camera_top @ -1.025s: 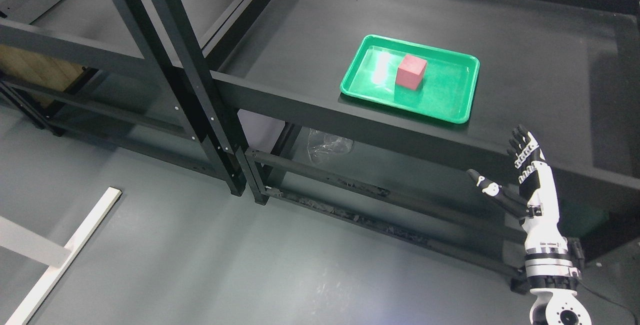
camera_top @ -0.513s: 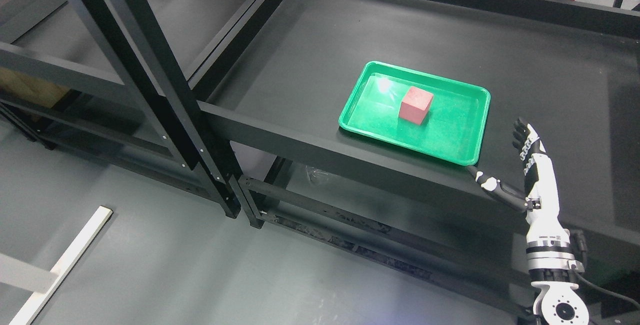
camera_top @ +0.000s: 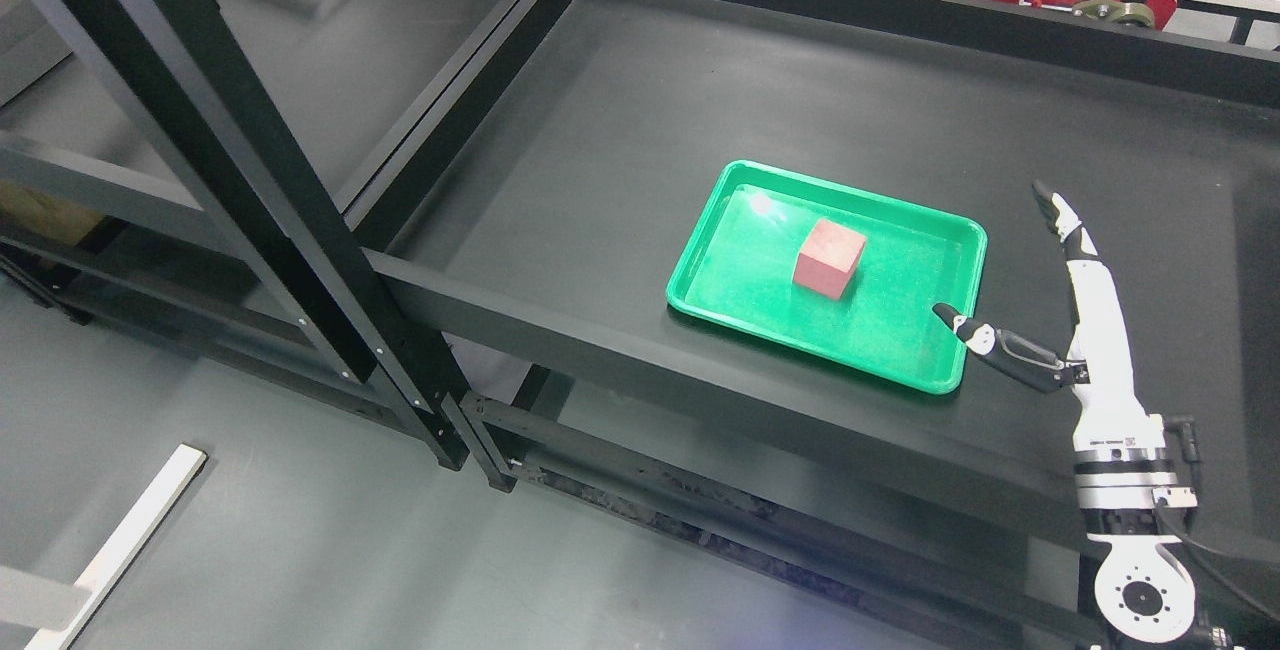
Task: Pick pink block from left shelf to tray
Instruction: 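Reach the right hand over the pink cube in the green tray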
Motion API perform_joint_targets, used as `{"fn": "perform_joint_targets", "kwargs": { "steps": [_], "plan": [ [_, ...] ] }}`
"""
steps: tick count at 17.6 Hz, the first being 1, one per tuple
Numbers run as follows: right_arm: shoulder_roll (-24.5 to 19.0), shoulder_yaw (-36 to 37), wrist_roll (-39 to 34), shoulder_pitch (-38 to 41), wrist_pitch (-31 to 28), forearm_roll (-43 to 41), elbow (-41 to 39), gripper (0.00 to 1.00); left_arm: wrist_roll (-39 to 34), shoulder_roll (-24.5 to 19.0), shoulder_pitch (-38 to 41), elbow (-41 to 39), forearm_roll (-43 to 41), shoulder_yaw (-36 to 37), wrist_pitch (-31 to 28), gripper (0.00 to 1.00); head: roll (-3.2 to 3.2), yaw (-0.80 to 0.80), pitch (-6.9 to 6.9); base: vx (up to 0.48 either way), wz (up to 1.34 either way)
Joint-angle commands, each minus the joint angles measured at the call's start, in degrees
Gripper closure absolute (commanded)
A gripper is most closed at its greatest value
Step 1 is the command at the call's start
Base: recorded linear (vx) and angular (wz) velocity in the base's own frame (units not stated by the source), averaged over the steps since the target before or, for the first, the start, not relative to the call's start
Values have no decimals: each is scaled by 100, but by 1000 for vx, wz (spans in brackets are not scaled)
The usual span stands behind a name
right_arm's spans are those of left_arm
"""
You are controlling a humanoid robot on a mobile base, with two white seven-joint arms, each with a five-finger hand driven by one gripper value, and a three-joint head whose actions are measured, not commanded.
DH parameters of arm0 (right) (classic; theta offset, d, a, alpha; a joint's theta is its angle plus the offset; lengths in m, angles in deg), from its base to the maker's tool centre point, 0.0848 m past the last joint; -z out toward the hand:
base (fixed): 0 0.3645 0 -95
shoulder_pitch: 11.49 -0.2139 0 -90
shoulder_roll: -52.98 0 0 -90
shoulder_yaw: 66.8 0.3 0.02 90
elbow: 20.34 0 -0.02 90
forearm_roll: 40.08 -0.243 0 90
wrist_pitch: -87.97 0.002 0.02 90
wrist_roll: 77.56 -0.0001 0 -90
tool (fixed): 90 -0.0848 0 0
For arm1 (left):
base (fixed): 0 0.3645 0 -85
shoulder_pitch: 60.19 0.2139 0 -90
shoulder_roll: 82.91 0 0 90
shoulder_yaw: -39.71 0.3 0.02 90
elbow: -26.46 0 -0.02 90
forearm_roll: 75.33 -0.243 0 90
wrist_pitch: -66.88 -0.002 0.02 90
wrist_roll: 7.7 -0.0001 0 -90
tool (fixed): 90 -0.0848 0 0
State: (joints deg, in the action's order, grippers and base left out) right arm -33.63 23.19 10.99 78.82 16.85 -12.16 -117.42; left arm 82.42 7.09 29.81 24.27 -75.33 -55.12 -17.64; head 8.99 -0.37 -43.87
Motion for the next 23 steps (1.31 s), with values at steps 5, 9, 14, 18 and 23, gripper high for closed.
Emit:
{"fn": "perform_joint_targets", "kwargs": {
  "steps": [5,9,14,18,23],
  "plan": [
    [312,-868,-31,-531,256,5117,-49,0,-3,-100,-61,0,-9,0,-11,0,0,0,0,126,-3],
    [224,-1211,-66,-584,396,5153,135,0,-3,-100,-70,0,-9,0,-11,0,0,0,0,95,0],
    [241,-1501,-452,-847,581,5636,628,0,-3,-100,-61,0,-9,0,-11,0,0,0,0,87,-7],
    [84,-1599,-1118,-874,941,5769,812,0,-3,-100,-61,0,-9,0,-11,0,0,0,0,105,-4],
    [57,-1599,-1534,-865,1100,5777,830,0,-3,-100,-70,0,-9,0,-11,0,0,0,0,96,-9]
  ]
}}
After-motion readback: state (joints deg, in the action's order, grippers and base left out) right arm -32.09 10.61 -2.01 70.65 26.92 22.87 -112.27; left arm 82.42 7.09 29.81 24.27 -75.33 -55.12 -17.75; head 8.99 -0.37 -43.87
